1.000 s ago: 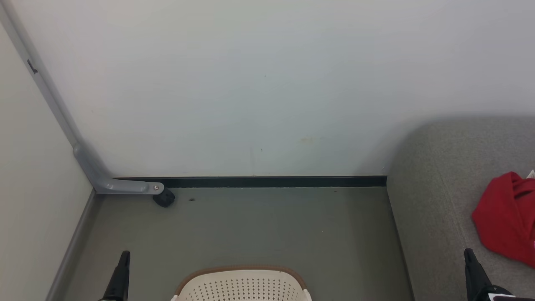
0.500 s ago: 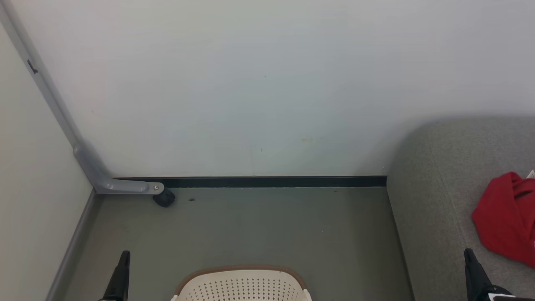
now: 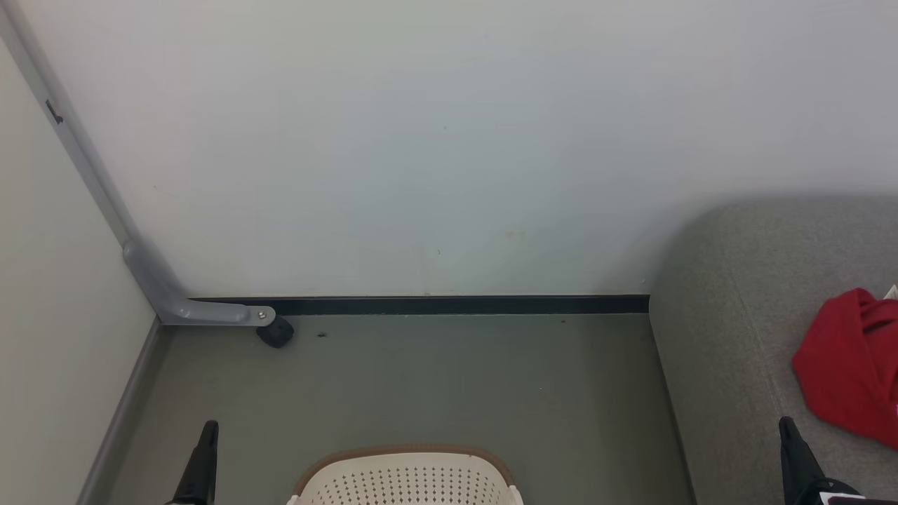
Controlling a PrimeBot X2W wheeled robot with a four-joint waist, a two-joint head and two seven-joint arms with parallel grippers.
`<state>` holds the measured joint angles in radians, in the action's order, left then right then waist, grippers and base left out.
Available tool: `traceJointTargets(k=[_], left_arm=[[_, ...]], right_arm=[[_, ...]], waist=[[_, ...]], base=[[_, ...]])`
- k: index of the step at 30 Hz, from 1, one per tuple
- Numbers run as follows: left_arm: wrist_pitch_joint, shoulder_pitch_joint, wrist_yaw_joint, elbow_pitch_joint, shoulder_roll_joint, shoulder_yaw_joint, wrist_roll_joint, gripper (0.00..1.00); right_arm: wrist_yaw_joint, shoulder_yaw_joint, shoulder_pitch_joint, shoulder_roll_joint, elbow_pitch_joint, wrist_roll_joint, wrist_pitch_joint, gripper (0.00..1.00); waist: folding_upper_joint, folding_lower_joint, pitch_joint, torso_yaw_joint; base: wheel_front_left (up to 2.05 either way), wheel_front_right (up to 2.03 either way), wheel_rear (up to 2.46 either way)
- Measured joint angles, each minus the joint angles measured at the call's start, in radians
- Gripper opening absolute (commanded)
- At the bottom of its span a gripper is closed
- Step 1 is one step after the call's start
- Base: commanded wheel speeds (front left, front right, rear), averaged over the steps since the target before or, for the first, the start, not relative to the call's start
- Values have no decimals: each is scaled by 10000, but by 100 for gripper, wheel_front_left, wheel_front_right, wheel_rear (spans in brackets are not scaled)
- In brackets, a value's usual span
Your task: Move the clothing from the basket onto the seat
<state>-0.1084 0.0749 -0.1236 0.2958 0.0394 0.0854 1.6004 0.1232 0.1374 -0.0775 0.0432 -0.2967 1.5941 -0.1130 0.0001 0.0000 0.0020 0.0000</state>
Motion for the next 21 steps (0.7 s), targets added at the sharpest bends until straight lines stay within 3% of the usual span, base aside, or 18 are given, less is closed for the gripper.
traceJointTargets(k=[21], left_arm=[[0, 0, 0, -2, 0, 0, 0, 0]], right_arm=[[0, 0, 0, 0, 0, 0, 0, 0]], waist=[[0, 0, 0, 0]], base=[[0, 0, 0]])
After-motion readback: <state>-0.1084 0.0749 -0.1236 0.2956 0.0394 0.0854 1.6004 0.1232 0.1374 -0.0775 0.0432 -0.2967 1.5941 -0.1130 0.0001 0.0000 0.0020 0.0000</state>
